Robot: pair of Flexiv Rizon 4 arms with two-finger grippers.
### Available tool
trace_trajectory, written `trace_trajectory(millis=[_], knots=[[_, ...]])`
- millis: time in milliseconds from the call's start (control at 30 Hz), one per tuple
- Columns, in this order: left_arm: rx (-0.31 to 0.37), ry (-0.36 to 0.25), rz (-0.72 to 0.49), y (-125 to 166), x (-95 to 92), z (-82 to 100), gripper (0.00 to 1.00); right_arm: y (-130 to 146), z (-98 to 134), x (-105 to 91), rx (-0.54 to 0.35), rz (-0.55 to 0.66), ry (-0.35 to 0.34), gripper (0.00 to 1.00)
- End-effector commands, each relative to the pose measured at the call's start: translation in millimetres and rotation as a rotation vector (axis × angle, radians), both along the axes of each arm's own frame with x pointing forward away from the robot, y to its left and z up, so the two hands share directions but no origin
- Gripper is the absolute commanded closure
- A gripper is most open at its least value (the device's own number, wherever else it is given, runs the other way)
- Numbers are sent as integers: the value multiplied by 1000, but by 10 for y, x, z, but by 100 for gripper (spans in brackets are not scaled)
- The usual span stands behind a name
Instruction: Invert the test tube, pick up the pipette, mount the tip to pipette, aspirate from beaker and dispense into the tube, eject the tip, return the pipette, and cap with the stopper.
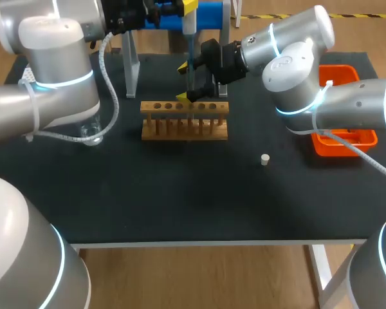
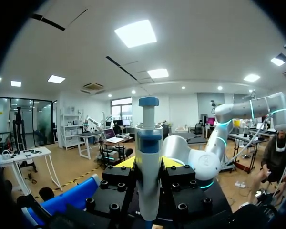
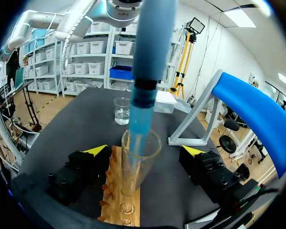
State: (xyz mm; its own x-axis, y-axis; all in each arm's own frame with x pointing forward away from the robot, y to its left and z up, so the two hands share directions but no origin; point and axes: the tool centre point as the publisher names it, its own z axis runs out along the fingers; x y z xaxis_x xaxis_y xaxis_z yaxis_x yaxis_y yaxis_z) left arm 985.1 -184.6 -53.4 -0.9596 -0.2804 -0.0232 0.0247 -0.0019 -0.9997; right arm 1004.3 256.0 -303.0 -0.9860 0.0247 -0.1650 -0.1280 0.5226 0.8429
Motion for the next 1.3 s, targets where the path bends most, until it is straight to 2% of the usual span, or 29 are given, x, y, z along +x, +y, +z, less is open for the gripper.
trace_trajectory(millis=[33, 467, 1300], knots=[[-1, -1, 2, -1, -13, -20, 100, -2, 4, 8, -3, 2, 2, 0], [23, 4, -13, -16, 6, -53, 100, -2, 4, 8, -3, 2, 2, 0], [21, -4, -21, -28, 19, -119, 100, -2, 4, 8, -3, 2, 2, 0]])
